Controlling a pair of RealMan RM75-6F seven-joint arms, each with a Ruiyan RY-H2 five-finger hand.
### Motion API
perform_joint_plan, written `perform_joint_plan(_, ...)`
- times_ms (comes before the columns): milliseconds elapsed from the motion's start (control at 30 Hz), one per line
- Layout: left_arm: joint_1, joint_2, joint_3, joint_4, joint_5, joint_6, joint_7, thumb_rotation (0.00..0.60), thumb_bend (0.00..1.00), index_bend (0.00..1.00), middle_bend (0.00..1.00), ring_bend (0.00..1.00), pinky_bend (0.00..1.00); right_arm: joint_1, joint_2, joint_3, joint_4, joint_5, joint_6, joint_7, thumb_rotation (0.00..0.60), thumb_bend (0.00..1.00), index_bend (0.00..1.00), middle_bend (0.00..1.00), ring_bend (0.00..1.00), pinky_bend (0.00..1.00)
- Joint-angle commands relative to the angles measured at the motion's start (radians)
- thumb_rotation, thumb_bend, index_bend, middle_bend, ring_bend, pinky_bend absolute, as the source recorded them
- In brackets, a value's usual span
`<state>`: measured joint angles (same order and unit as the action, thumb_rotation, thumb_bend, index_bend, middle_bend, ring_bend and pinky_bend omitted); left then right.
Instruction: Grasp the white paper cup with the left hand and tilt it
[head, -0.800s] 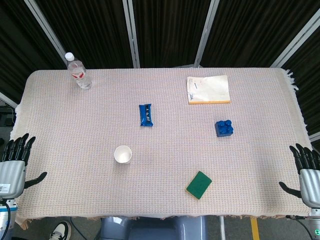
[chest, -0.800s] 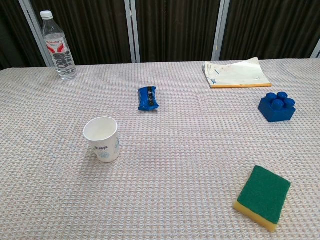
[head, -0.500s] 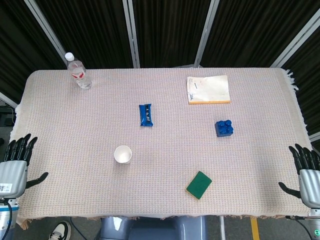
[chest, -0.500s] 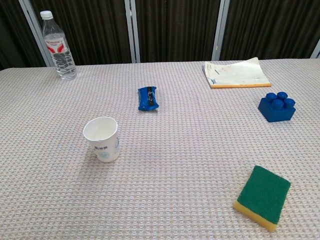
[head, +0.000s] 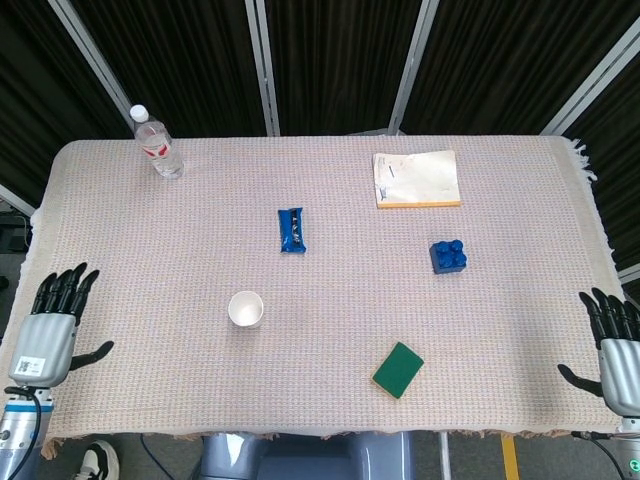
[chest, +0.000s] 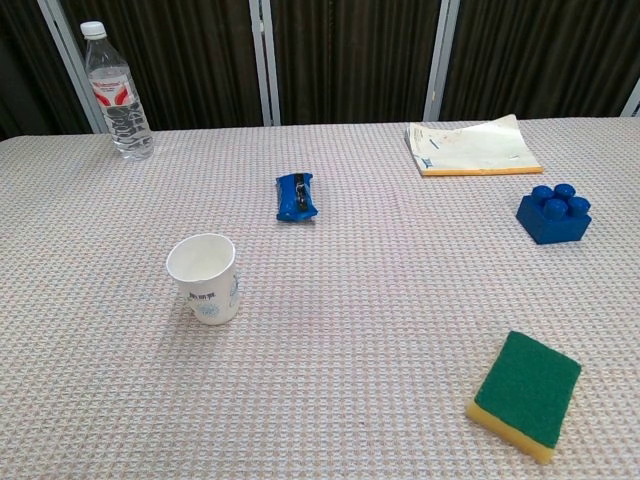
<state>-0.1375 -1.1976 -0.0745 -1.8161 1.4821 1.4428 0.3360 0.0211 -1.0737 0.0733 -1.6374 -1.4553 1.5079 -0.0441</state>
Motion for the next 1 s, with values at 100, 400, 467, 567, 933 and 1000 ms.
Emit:
perform_joint_plan(100,-0.099,-0.025,-0.034,-0.053,-0.034,-0.122,0.098,0.600,0.00,0.00,0.00,0.00,0.00,0.002,0.005,0.000,-0.001,0.003,-0.010,0.018,0.600,0.00,0.00,0.00,0.00,0.00)
perform_joint_plan(400,-0.253,-0.144,-0.099,-0.087,-0.254,-0.291,0.324,0.600,0.00,0.02,0.00,0.00,0.00,0.000,0.015,0.001,0.004,0.002,-0.008,0.049,0.600,0.00,0.00,0.00,0.00,0.00)
perform_joint_plan(467,-0.282,-0.168,-0.111,-0.081,-0.303,-0.309,0.365,0.600,0.00,0.03,0.00,0.00,0.00,-0.001,0.017,0.003,0.006,0.003,-0.006,0.057,0.600,0.00,0.00,0.00,0.00,0.00)
perform_joint_plan(567,-0.321,-0.201,-0.126,-0.072,-0.365,-0.323,0.422,0.600,0.00,0.05,0.00,0.00,0.00,-0.001,0.020,0.004,0.006,0.004,-0.007,0.069,0.600,0.00,0.00,0.00,0.00,0.00)
perform_joint_plan(933,-0.466,-0.326,-0.139,-0.032,-0.603,-0.333,0.609,0.600,0.00,0.13,0.00,0.00,0.00,-0.004,0.032,0.006,0.010,0.007,-0.008,0.109,0.600,0.00,0.00,0.00,0.00,0.00)
perform_joint_plan(1000,-0.488,-0.343,-0.142,-0.023,-0.636,-0.327,0.626,0.600,0.00,0.13,0.00,0.00,0.00,-0.004,0.034,0.006,0.011,0.007,-0.010,0.113,0.600,0.00,0.00,0.00,0.00,0.00)
